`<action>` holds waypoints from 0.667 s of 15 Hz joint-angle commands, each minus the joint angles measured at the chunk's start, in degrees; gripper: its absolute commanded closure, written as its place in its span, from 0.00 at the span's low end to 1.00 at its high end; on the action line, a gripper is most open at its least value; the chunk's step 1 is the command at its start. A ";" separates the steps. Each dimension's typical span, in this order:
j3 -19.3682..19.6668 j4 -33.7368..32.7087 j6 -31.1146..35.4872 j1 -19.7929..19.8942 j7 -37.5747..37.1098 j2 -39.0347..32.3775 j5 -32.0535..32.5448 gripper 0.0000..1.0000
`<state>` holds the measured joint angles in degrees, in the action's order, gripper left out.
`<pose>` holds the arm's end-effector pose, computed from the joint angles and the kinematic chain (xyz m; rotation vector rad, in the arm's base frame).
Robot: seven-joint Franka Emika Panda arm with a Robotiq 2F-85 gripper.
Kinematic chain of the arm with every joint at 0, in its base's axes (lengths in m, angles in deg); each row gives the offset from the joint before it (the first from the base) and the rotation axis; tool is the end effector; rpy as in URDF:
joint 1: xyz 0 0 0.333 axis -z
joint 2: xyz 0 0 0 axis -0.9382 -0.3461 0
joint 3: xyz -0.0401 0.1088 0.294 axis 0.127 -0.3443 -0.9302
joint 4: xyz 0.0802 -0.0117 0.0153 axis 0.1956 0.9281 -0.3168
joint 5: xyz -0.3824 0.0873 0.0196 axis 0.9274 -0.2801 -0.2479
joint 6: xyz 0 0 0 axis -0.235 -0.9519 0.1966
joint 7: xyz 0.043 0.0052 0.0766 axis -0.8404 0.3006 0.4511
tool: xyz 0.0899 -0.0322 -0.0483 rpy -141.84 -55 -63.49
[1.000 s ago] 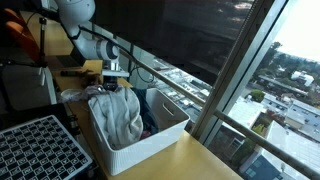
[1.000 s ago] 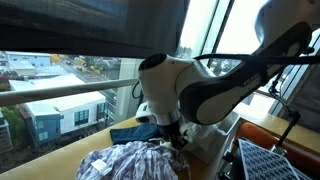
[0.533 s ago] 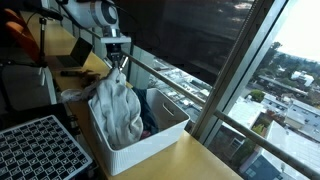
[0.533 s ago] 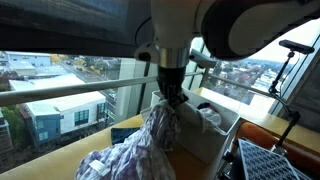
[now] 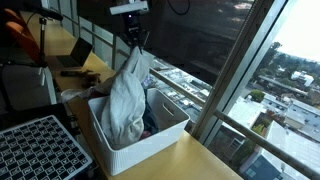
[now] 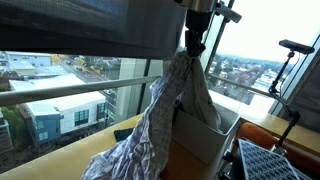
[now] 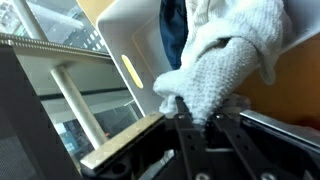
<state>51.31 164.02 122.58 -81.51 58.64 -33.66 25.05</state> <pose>0.5971 0.1724 0.4528 2.3523 1.2100 -0.0703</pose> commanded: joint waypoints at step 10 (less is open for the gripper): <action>5.66 7.96 4.84 6.43 -12.64 -11.04 -0.37 0.94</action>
<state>55.97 170.52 125.45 -75.66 47.98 -41.54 24.97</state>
